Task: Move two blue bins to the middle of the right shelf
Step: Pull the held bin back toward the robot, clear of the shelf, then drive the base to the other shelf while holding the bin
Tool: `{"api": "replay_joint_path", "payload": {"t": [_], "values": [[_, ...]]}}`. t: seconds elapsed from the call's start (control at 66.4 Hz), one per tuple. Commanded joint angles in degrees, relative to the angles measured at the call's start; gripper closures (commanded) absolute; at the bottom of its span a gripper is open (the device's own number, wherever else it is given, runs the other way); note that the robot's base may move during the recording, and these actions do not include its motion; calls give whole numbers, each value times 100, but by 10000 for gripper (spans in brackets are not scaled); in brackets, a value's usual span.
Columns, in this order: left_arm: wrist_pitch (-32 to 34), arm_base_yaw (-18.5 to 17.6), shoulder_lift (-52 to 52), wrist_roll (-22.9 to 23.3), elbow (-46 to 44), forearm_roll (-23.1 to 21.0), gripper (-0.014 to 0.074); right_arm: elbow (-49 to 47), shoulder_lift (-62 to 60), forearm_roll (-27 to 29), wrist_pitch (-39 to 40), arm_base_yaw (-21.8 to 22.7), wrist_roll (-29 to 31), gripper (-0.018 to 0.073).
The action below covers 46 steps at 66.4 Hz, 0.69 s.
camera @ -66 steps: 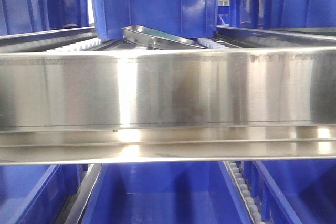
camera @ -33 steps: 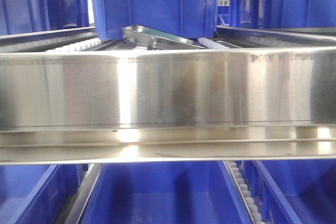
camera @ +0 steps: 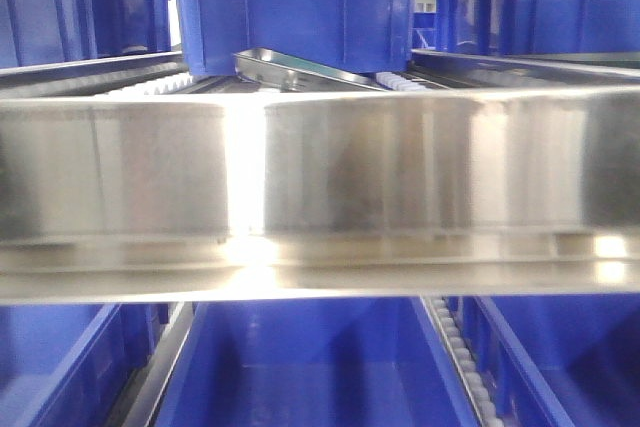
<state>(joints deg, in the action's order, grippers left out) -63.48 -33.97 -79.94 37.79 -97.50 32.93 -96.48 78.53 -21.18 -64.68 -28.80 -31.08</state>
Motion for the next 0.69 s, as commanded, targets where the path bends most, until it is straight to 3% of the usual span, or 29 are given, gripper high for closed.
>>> {"api": "replay_joint_path", "payload": {"t": [0.0,0.678], "values": [[197,-63,72,-6,-70,127,708,-84,-50,-165,222,3,6,712],[197,-63,72,-6,-70,127,708,-84,-40,-165,219,3,6,712]]}}
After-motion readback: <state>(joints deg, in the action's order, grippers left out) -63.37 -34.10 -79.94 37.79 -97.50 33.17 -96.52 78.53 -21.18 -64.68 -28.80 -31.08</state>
